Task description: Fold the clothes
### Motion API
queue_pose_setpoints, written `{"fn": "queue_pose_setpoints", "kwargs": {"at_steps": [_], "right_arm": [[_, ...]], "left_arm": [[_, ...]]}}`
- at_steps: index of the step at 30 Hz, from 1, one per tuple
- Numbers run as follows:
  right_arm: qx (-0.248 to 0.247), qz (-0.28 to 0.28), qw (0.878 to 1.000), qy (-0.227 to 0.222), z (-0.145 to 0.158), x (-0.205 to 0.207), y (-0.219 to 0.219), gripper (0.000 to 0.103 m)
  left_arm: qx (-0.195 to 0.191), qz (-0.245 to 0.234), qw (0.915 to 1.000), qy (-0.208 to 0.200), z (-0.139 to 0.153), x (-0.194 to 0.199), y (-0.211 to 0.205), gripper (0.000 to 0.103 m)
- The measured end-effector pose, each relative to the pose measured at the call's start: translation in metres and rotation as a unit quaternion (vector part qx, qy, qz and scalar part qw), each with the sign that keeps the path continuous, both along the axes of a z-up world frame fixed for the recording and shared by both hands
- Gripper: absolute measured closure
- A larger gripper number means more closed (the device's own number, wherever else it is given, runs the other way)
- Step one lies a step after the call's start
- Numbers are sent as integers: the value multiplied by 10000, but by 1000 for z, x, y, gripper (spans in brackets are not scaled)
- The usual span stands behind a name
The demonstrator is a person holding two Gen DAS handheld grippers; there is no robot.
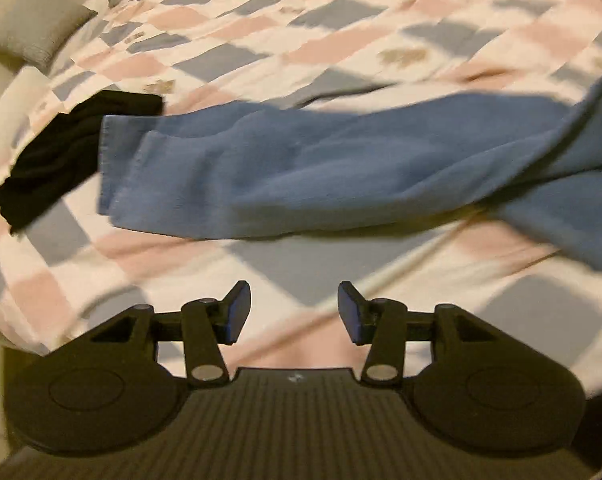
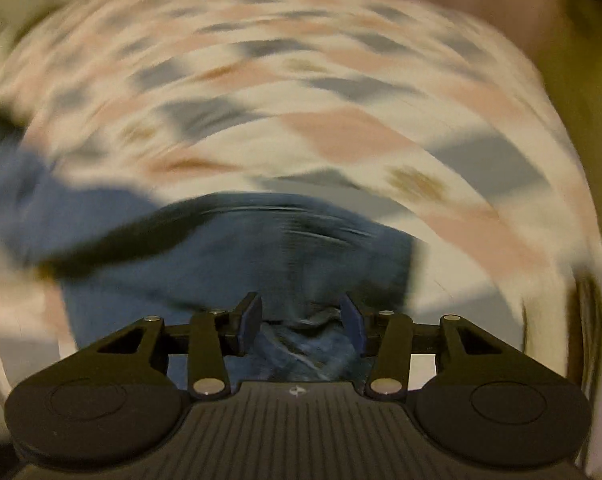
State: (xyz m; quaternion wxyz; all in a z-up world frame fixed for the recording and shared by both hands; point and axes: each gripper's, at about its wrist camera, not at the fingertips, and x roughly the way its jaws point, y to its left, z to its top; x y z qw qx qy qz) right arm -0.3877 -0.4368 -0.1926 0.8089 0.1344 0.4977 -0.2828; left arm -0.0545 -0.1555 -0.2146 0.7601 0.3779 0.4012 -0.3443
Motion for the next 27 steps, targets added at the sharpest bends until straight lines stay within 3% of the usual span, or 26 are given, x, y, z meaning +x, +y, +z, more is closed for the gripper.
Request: {"fn": "queue_pose_setpoints", "kwargs": {"at_steps": [4, 6, 7, 8, 10, 12, 14, 17, 20, 22, 23, 24, 27], "right_arm": [[-375, 622, 9969, 316, -16, 56, 52, 50], [-654, 866, 9925, 563, -25, 85, 80, 41], [-837, 985, 9890, 723, -31, 101, 94, 36], [-972, 1095, 9853, 878, -38, 115, 106, 35], [-1148, 1280, 9780, 1181, -53, 140, 129, 33], [-1269, 1342, 9720, 1456, -68, 161, 148, 32], [-1424, 1309, 9665, 1690, -79, 177, 164, 29], [-1743, 1318, 9552, 1997, -91, 193, 185, 24], [-2080, 1555, 9379, 2302, -100, 201, 195, 20], [-2427, 1841, 9181, 2537, -107, 206, 199, 19], [-2631, 1996, 9054, 2667, -111, 208, 199, 16], [-2811, 2162, 8924, 2790, -116, 210, 199, 16], [-3188, 2690, 8567, 3034, -131, 212, 192, 20]], "left_arm": [[-34, 116, 9998, -138, -23, 64, 4, 55], [300, -517, 9965, -591, -40, 84, 4, 49], [563, -986, 9896, -887, -52, 92, 3, 47], [885, -1542, 9764, -1226, -67, 97, 4, 46], [1395, -2553, 9375, -1910, -97, 110, 11, 46], [1715, -3352, 8931, -2462, -123, 126, 24, 46], [1967, -4070, 8457, -2836, -148, 142, 36, 46], [2220, -4887, 7814, -3184, -185, 169, 49, 46], [2323, -5458, 7315, -3362, -207, 184, 60, 49], [2324, -5767, 7028, -3457, -215, 188, 70, 59], [2314, -5873, 6930, -3481, -217, 190, 74, 67], [2274, -5893, 6935, -3464, -216, 192, 76, 71], [2112, -5733, 7233, -3218, -202, 197, 73, 82]]}}
